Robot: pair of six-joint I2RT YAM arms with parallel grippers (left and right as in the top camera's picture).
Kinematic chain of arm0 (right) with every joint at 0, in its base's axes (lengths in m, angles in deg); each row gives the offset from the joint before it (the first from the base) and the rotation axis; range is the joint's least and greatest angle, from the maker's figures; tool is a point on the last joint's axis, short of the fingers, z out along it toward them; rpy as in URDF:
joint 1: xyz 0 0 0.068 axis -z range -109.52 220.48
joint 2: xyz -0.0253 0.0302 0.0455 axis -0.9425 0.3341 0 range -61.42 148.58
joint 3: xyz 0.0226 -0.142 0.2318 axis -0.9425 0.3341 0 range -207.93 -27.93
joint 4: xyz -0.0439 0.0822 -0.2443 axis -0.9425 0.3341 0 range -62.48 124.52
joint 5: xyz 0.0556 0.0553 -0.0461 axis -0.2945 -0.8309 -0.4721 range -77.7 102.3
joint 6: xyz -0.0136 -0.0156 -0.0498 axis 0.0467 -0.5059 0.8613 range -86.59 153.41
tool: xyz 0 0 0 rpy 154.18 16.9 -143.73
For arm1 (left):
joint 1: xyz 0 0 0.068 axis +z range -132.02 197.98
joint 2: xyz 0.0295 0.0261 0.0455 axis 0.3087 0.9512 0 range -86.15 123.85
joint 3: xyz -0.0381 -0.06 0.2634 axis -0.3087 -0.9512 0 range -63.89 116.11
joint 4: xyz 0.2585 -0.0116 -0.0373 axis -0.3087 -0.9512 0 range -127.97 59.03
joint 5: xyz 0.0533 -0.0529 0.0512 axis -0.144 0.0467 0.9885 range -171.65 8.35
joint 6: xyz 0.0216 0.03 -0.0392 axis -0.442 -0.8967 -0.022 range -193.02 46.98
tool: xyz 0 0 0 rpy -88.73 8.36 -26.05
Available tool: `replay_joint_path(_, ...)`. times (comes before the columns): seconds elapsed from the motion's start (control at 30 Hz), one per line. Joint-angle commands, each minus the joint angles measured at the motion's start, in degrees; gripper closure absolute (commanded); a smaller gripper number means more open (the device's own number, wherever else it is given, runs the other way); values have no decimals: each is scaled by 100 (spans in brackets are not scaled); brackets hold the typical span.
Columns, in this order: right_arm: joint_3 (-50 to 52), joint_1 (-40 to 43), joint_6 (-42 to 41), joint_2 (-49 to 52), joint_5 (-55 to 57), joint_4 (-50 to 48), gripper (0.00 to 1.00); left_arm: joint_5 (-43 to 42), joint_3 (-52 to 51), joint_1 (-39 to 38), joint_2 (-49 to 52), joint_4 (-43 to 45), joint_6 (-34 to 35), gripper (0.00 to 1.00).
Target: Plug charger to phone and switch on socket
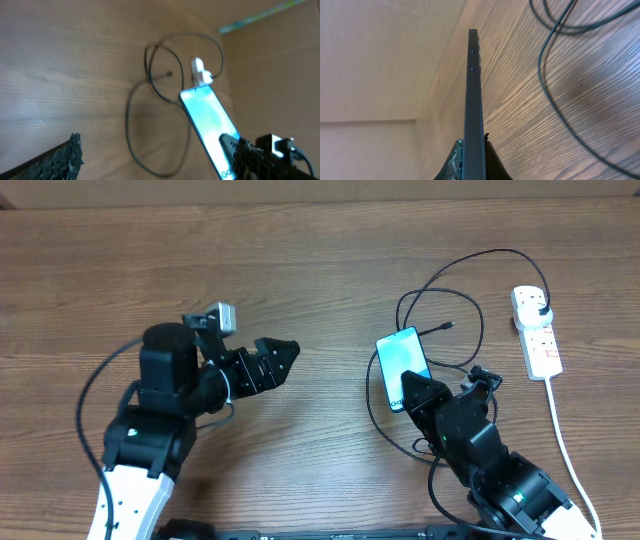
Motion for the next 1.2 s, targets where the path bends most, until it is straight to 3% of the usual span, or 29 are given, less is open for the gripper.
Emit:
replay_joint_path(0.0, -59, 22, -234, 140, -426, -310, 96, -1062, -531, 33, 295, 463, 1075, 0)
replay_joint_path(0.17, -59, 22, -238, 573, -883, -684, 96, -2059, -730, 26, 1045, 1550, 1956, 1)
replay_joint_path(0.3, -59, 22, -627, 955, -1462, -1010, 96, -2354, -730, 26, 1578, 2033, 2065, 0)
replay_joint_path(0.6, -59, 4, -837, 1672, -2310, -2332, 96, -2487, -730, 26, 2120, 2059, 2332, 0)
replay_joint_path(0.83, -59, 4, -2026, 2048, -2474, -2402, 96, -2509, -730, 26, 2120, 2129, 2931, 1)
replay_joint_path(1.17, -59, -52, -2643, 2208, -2704, -2813, 96, -2441, -728, 26, 2120, 2124, 3080, 15)
